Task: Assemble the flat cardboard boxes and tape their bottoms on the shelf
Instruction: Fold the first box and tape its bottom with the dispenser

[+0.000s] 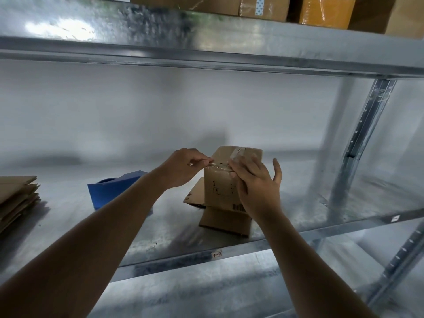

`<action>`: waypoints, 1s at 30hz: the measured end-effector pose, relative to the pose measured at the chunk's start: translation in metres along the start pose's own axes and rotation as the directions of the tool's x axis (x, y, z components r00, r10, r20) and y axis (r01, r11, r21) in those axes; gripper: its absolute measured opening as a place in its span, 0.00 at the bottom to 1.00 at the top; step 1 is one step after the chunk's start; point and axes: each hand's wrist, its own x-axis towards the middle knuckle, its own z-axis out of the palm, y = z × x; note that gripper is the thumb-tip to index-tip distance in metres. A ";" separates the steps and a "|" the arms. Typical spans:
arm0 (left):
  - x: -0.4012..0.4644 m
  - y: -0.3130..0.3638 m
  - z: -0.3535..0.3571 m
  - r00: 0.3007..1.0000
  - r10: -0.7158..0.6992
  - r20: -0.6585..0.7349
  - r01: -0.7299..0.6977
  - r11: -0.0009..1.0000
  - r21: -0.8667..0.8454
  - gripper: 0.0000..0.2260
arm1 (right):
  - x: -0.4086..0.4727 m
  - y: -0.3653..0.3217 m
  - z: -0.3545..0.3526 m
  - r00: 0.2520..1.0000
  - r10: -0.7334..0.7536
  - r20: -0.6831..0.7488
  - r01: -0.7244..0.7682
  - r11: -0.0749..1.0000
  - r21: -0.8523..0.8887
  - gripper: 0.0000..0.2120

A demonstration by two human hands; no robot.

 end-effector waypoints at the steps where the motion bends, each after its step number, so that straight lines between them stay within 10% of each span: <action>1: 0.000 0.001 0.001 1.000 0.005 0.000 -0.005 1.000 0.003 0.11 | -0.003 0.000 0.001 1.000 0.012 0.019 -0.012 0.999 -0.039 0.20; 11: 0.000 -0.004 0.004 0.999 0.027 -0.016 -0.027 1.000 -0.005 0.11 | 0.005 0.007 -0.002 0.986 0.107 0.127 -0.110 0.994 0.024 0.25; 17: 0.003 0.009 0.009 0.997 0.014 -0.076 -0.002 0.989 0.151 0.35 | 0.005 0.001 -0.005 0.980 0.168 0.102 -0.173 0.984 0.037 0.23; 30: 0.012 0.002 0.011 0.994 0.061 -0.088 -0.049 0.991 0.126 0.18 | 0.017 -0.003 -0.019 0.946 0.228 0.229 -0.270 0.947 0.172 0.17</action>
